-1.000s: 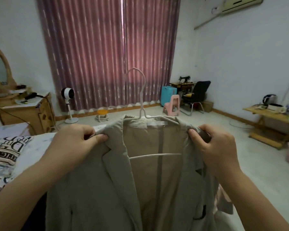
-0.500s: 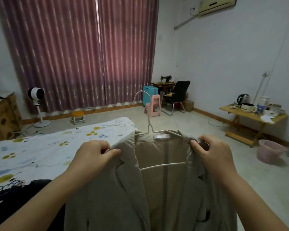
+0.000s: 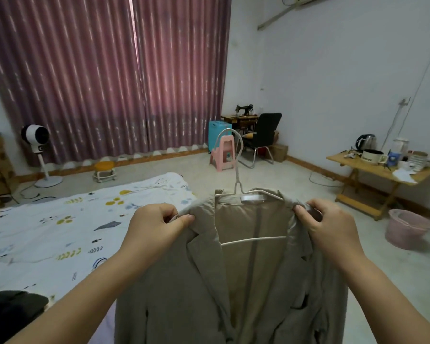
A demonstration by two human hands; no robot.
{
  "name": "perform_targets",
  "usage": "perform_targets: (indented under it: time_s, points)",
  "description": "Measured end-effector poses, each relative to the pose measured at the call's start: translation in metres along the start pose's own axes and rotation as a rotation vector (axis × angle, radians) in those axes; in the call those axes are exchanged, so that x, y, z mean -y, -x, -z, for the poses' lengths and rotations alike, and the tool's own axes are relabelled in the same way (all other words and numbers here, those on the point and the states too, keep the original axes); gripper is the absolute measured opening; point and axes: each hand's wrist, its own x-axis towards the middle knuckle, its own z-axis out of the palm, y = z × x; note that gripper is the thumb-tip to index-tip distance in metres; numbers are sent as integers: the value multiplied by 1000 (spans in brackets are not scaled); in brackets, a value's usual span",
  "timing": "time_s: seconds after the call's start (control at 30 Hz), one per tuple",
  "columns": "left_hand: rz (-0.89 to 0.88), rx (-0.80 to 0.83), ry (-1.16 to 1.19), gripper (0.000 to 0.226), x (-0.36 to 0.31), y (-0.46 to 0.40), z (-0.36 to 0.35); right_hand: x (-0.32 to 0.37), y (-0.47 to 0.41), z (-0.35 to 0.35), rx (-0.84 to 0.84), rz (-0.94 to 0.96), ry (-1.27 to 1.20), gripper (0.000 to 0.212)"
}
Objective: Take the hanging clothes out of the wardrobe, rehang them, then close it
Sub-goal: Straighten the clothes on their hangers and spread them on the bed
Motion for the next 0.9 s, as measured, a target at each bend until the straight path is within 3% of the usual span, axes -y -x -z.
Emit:
perform_targets:
  time_s: [0.37,0.57,0.73,0.9]
  points:
    - [32,-33,94,46,16,-149,-110,-83,-154,-68,-23,-30,95,23]
    - [35,-62,60,51,16,-215,-157,-119,-223,-110,-57,-25,25,19]
    - [69,-137,-55,49,19,-265,-198,-141,-266,-166,-22,-48,-46,44]
    - [143,-215,-152,46,28,-318,-236,-147,-270,-225,214,-3,-91,68]
